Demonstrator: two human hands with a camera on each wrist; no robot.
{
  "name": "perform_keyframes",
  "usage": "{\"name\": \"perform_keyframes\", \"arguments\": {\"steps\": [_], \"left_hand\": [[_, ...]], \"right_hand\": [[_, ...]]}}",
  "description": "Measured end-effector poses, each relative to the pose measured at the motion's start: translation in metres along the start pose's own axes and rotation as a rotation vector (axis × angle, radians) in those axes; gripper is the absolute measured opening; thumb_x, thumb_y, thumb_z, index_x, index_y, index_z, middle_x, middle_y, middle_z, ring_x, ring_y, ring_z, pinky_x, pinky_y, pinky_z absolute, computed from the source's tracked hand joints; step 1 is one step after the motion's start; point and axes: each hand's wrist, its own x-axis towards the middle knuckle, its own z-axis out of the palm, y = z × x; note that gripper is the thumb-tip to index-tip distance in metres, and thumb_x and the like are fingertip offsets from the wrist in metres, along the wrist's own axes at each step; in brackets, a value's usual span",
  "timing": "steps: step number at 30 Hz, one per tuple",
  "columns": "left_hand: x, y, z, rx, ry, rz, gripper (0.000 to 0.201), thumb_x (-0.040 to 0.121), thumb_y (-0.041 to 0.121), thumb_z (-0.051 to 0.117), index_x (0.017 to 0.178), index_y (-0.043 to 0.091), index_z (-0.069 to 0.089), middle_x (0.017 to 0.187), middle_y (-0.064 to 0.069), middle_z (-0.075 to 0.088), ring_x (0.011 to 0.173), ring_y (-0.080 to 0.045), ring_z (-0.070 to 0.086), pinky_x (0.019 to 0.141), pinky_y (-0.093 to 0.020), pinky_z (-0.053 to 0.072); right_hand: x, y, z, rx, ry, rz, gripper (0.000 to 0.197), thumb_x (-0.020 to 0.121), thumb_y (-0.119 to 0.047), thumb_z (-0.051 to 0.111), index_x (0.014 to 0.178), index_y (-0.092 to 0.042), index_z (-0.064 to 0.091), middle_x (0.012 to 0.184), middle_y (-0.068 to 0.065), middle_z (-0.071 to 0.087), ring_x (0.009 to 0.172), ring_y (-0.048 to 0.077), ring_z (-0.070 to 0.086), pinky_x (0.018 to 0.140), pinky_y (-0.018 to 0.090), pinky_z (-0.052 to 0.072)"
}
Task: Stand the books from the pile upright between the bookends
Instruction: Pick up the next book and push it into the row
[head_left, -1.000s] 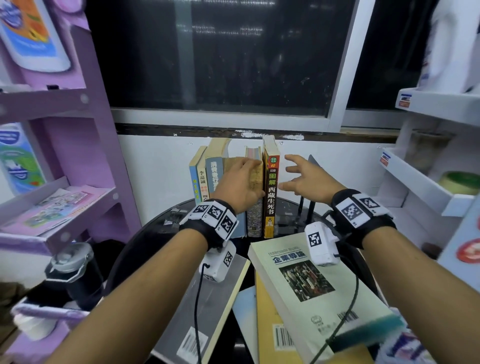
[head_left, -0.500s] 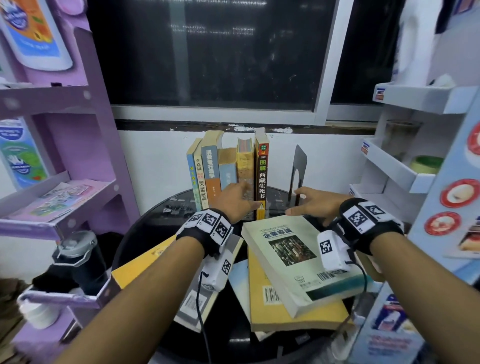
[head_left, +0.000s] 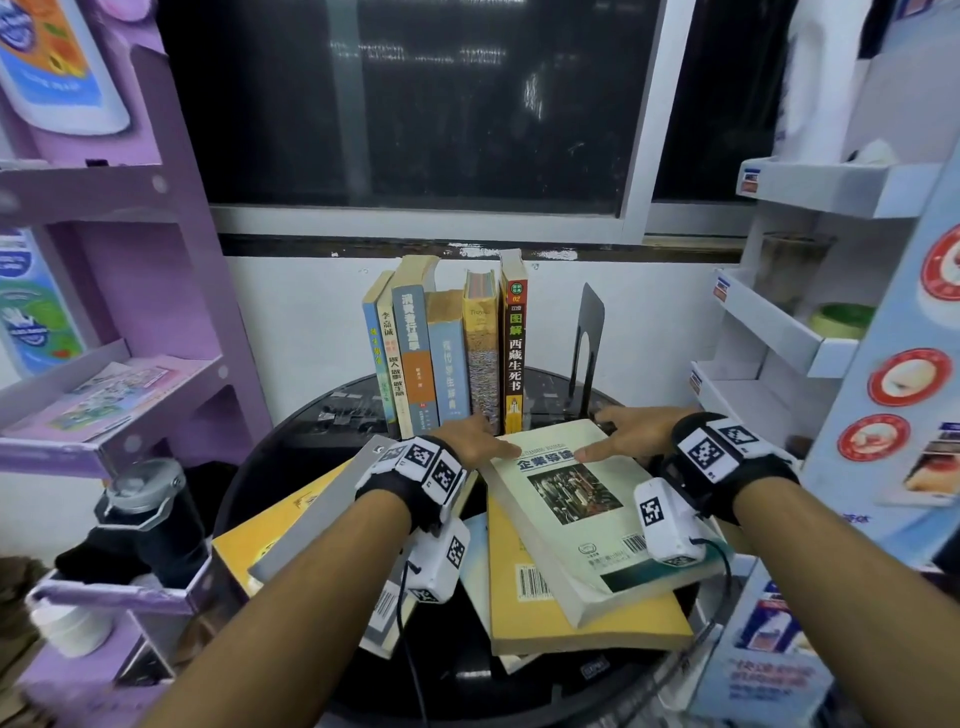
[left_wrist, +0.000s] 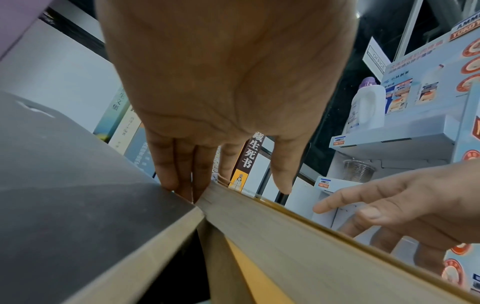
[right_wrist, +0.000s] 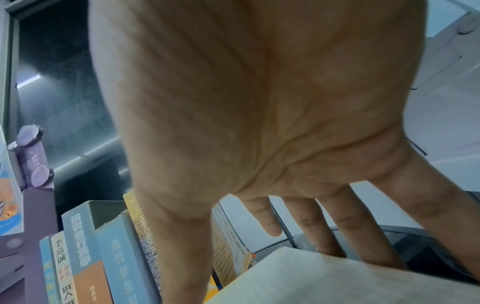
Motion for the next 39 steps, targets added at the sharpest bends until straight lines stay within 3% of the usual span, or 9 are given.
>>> {"name": "perform_keyframes", "arguments": {"steps": [4, 8, 14, 20, 26, 31, 35, 37, 39], "left_hand": [[0.000, 0.002, 0.006, 0.029, -0.034, -0.025, 0.074, 0.092, 0.054, 0.049, 0.149, 0.014, 0.025, 0.153, -0.008, 0.032, 0.136, -0.028, 0.036, 0.105, -0.033, 0.032], [0.001, 0.003, 0.007, 0.015, -0.028, -0.021, 0.076, 0.092, 0.054, 0.050, 0.151, 0.014, 0.022, 0.155, -0.006, 0.028, 0.139, -0.026, 0.032, 0.108, -0.033, 0.029], [0.004, 0.007, 0.007, 0.035, 0.079, 0.003, 0.065, 0.087, 0.050, 0.061, 0.137, 0.011, 0.043, 0.136, -0.008, 0.051, 0.121, -0.025, 0.050, 0.096, -0.033, 0.044], [0.003, 0.013, 0.003, 0.047, 0.209, 0.002, 0.062, 0.077, 0.044, 0.075, 0.123, 0.009, 0.054, 0.120, -0.009, 0.060, 0.109, -0.025, 0.057, 0.083, -0.031, 0.048], [0.001, 0.017, -0.004, -0.221, 0.215, 0.007, 0.065, 0.073, 0.028, 0.082, 0.127, 0.012, 0.050, 0.119, -0.008, 0.059, 0.100, -0.025, 0.061, 0.079, -0.036, 0.057], [0.000, 0.019, -0.012, -0.452, 0.228, 0.046, 0.056, 0.073, 0.014, 0.082, 0.120, 0.008, 0.052, 0.114, -0.010, 0.061, 0.095, -0.027, 0.065, 0.074, -0.042, 0.060], [0.000, 0.020, -0.023, -0.598, 0.265, 0.086, 0.050, 0.069, 0.010, 0.083, 0.110, 0.010, 0.053, 0.110, -0.011, 0.065, 0.094, -0.029, 0.067, 0.077, -0.046, 0.059], [0.001, 0.021, -0.029, -0.648, 0.295, 0.104, 0.055, 0.067, 0.010, 0.085, 0.112, 0.011, 0.053, 0.111, -0.010, 0.064, 0.097, -0.031, 0.066, 0.081, -0.047, 0.058], [0.002, 0.024, -0.036, -0.698, 0.327, 0.135, 0.056, 0.065, 0.010, 0.085, 0.112, 0.011, 0.055, 0.110, -0.009, 0.065, 0.098, -0.031, 0.066, 0.084, -0.048, 0.056]], "right_hand": [[0.003, 0.004, 0.003, -0.025, -0.025, 0.036, 0.080, 0.080, -0.051, 0.071, 0.143, -0.019, 0.034, 0.142, 0.002, 0.046, 0.123, 0.020, 0.049, 0.106, 0.039, 0.039], [0.002, 0.006, 0.003, -0.061, -0.037, 0.036, 0.074, 0.081, -0.045, 0.072, 0.141, -0.017, 0.039, 0.137, 0.002, 0.048, 0.111, 0.017, 0.047, 0.105, 0.037, 0.037], [0.004, 0.008, 0.003, -0.080, -0.025, 0.029, 0.079, 0.080, -0.045, 0.074, 0.143, -0.016, 0.036, 0.141, 0.002, 0.046, 0.125, 0.021, 0.046, 0.107, 0.038, 0.036], [0.008, 0.006, 0.003, -0.094, -0.023, 0.032, 0.085, 0.077, -0.045, 0.076, 0.144, -0.016, 0.034, 0.142, 0.002, 0.045, 0.126, 0.021, 0.045, 0.108, 0.041, 0.035], [0.005, 0.004, 0.002, -0.068, -0.009, 0.034, 0.084, 0.076, -0.041, 0.078, 0.144, -0.016, 0.034, 0.141, 0.002, 0.047, 0.125, 0.021, 0.046, 0.107, 0.039, 0.036], [0.002, 0.003, -0.007, 0.017, 0.024, 0.024, 0.085, 0.067, -0.036, 0.086, 0.137, -0.017, 0.041, 0.131, 0.002, 0.056, 0.117, 0.023, 0.053, 0.104, 0.045, 0.041], [-0.007, 0.002, -0.019, 0.057, 0.111, 0.020, 0.090, 0.071, -0.035, 0.083, 0.142, -0.020, 0.030, 0.132, 0.004, 0.054, 0.114, 0.026, 0.054, 0.097, 0.041, 0.045], [-0.011, 0.000, -0.023, 0.114, 0.136, 0.012, 0.094, 0.073, -0.033, 0.083, 0.145, -0.021, 0.024, 0.131, 0.006, 0.053, 0.111, 0.027, 0.055, 0.089, 0.039, 0.049], [-0.012, -0.001, -0.027, 0.153, 0.180, -0.005, 0.101, 0.070, -0.034, 0.084, 0.147, -0.022, 0.020, 0.130, 0.007, 0.054, 0.110, 0.029, 0.056, 0.090, 0.041, 0.049]]}}
